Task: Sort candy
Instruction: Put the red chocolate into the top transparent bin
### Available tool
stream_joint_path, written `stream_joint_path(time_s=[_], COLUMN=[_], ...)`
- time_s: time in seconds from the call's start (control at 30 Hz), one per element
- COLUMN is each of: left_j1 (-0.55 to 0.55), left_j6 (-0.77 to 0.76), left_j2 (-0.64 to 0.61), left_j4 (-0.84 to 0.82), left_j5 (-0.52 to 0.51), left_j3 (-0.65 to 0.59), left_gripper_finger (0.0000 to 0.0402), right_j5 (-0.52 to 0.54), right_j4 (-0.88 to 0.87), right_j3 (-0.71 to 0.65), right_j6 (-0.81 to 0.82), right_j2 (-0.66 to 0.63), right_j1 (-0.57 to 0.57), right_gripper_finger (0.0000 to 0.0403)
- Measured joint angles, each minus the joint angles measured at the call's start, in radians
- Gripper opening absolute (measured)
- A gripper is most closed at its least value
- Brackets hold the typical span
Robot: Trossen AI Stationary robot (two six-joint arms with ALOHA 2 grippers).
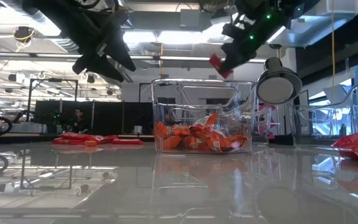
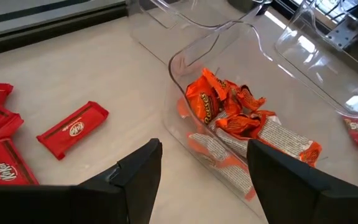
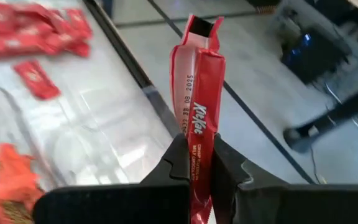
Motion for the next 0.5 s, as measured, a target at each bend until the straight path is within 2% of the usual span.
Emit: stream_joint_path(time_s=[0.33,0.5], left_j1=[0.0,0.0], left_j6=[0.014,0.006], left_j2=[0.0,0.0], left_j4=[-0.001,0.0], left_j5=[-0.008,-0.033], left_j3=[0.0,0.0], left_gripper_finger=[0.0225,0.0225], right_j5=[-0.1,-0.201], right_j4=[-0.127,-0.208], right_j3=[0.0,0.0], right_j6=[0.053,0.104], right_j2=[-0.003,-0.002], right_j1=[-0.121,-0.166], right_gripper_finger=[0.0021,0.0021])
